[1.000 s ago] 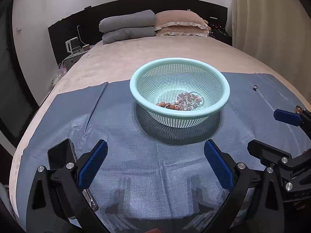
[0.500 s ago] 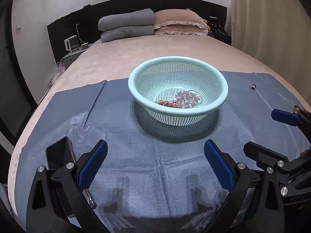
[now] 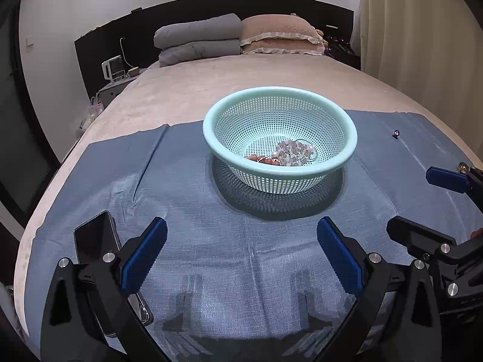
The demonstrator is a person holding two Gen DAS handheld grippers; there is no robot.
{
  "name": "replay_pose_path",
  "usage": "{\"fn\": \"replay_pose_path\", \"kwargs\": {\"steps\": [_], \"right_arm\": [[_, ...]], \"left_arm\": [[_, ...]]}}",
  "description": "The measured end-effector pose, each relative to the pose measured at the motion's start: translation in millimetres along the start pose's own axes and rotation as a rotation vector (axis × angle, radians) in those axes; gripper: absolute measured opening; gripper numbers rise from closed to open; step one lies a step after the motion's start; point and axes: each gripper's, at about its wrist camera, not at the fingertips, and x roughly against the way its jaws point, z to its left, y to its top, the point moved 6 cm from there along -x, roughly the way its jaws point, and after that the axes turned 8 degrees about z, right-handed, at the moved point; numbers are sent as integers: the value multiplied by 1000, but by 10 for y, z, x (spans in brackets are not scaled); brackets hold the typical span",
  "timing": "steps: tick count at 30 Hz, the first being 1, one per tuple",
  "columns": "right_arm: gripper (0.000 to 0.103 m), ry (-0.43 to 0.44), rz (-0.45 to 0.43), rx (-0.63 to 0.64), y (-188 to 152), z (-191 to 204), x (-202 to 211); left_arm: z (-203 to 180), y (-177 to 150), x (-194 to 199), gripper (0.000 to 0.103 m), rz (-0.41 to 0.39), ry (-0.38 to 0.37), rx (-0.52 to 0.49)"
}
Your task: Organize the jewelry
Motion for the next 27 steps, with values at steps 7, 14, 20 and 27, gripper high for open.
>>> {"fn": "replay_pose_path", "kwargs": {"steps": [7, 14, 20, 27], "right_arm": [[95, 1, 0, 1, -4, -5, 3], [95, 2, 5, -15, -33, -43, -18], [95, 4, 6, -19, -44, -56, -18], [95, 9, 9, -25, -37, -75, -20]], "left_arm": [[43, -37, 3, 97, 2, 5, 12], [57, -57, 20, 97, -1, 12, 6], [28, -83, 7, 97, 10, 2, -3], [36, -103, -5, 97, 13, 3, -4]]}}
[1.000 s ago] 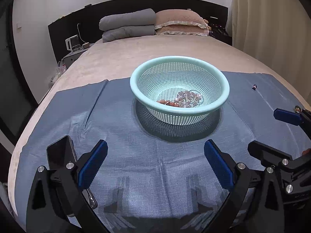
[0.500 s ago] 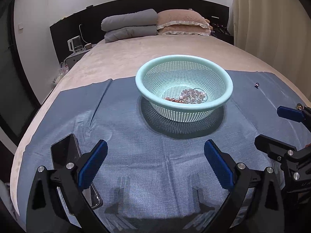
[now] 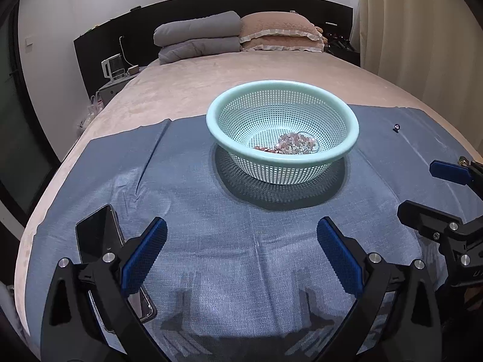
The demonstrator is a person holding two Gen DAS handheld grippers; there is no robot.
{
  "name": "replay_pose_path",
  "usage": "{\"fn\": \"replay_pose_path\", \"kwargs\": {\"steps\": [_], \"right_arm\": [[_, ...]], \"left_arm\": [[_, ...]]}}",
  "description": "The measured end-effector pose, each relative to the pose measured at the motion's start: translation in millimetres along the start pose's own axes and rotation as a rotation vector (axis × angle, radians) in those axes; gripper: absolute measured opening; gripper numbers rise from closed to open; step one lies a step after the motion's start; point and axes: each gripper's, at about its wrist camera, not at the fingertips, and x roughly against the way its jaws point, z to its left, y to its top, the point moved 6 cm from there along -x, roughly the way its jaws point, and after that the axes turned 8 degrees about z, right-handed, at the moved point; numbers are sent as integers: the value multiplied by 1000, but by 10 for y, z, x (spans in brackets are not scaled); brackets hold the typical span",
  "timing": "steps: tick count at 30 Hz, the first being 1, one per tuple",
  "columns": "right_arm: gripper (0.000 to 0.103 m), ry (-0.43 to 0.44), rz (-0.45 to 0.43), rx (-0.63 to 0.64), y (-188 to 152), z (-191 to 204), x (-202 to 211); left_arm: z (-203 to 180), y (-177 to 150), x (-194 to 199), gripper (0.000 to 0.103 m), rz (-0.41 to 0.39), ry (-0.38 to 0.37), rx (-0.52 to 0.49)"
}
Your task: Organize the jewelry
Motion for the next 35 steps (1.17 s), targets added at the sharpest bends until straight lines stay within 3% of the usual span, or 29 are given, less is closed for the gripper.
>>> {"fn": "replay_pose_path", "kwargs": {"steps": [28, 35], "right_arm": [[95, 13, 7, -5, -9, -40, 7], [95, 2, 1, 4, -11, -47, 32]], "left_arm": [[-27, -42, -54, 97, 10, -32, -22], [28, -42, -61, 97, 26, -50, 19]]}}
